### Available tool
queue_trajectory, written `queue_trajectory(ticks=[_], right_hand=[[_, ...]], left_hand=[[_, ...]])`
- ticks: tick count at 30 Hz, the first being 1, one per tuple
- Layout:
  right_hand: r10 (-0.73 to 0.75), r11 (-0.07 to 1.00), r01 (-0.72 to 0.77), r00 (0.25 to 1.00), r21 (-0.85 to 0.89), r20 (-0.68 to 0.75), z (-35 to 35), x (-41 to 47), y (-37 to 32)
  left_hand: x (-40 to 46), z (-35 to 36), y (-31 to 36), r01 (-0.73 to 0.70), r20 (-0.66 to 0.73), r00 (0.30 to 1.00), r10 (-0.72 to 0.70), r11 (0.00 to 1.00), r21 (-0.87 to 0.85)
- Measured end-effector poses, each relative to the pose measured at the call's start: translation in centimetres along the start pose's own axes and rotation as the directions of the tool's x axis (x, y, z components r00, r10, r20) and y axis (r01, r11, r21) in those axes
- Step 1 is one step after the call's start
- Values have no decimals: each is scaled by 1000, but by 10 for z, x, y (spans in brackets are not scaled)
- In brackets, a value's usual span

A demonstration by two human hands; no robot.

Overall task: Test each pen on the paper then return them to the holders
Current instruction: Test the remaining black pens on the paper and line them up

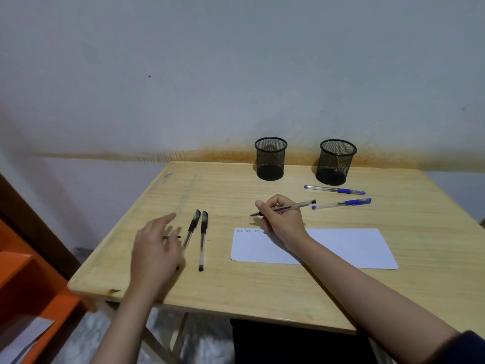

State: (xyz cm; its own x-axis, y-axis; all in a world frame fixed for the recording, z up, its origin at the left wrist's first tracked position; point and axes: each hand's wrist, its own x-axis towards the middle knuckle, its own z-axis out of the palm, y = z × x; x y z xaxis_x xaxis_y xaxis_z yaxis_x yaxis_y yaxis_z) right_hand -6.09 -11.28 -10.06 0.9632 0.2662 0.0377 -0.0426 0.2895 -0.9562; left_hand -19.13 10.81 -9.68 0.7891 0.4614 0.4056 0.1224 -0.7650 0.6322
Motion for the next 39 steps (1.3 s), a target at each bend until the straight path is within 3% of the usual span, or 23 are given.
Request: queue_trajectory(ticks=[4,8,12,16,22,31,39], right_hand=[[-38,987,37,999,-154,-4,2,-4,-7],[30,971,-24,999,-237,20,5,-7,-17],[-52,932,76,996,-353,78,12,-17,-29],[-130,932,182,975,-313,179,19,-32,-39],[-182,940,242,951,-240,250,25,-55,-49],[-210,897,288,945,-335,250,24,-61,-54],[-295,890,356,926,-283,238,29,-71,-58]], left_hand=[[12,-12,-29,96,122,986,-111,988,118],[18,-14,-34,69,151,985,-89,989,128],[18,-17,-18,111,134,986,-100,991,-75],[13,-22,11,81,140,989,-40,949,-306],[5,-15,49,39,168,985,44,886,-463],[-1,-7,75,-69,154,973,170,857,-510],[-2,-2,80,-162,72,971,229,846,-508]])
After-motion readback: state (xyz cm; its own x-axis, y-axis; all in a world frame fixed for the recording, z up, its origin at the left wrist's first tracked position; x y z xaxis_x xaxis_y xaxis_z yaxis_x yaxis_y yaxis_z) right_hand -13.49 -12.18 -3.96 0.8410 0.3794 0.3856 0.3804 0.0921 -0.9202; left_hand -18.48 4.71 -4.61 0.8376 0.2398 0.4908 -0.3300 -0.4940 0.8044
